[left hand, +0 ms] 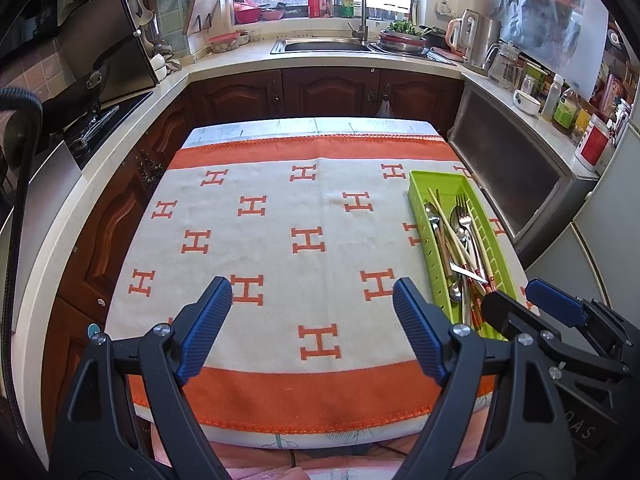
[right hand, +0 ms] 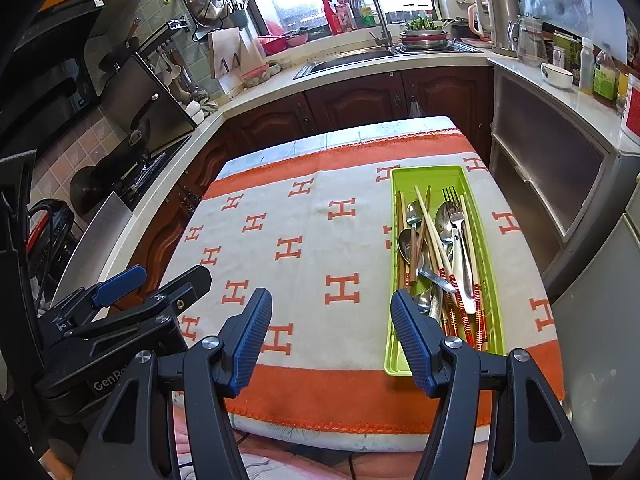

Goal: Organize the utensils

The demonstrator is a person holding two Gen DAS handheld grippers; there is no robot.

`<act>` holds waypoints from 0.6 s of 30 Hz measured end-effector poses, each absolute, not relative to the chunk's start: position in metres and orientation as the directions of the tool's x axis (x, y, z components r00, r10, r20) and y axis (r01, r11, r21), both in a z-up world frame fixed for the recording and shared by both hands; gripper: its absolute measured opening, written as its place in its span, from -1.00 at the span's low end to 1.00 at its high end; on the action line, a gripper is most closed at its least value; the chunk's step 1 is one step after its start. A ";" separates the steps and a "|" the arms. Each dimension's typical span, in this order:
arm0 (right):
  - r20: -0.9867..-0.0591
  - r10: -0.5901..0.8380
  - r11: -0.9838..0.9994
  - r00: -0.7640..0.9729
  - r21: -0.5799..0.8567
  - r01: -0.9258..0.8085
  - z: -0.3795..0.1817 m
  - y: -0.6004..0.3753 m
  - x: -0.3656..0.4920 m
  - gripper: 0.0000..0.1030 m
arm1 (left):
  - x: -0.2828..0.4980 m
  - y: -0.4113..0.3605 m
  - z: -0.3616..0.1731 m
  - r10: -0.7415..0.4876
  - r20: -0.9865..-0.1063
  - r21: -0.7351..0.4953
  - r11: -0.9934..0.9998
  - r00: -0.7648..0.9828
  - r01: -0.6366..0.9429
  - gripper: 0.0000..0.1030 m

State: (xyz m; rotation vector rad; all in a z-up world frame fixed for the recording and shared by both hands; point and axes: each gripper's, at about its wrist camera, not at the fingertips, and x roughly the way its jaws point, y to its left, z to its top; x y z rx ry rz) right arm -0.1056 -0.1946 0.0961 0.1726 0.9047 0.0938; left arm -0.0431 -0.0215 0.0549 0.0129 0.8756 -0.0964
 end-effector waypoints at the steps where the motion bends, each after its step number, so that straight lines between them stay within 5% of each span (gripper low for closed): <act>1: -0.773 0.154 0.982 0.615 0.188 -0.008 0.097 -0.195 -0.106 0.22 | -0.043 -0.021 0.055 -0.079 -0.768 -0.028 0.996 0.636 0.090 0.57; 18: -0.775 0.154 0.981 0.613 0.191 -0.005 0.094 -0.193 -0.106 0.22 | -0.048 -0.018 0.050 -0.076 -0.770 -0.025 0.996 0.634 0.090 0.57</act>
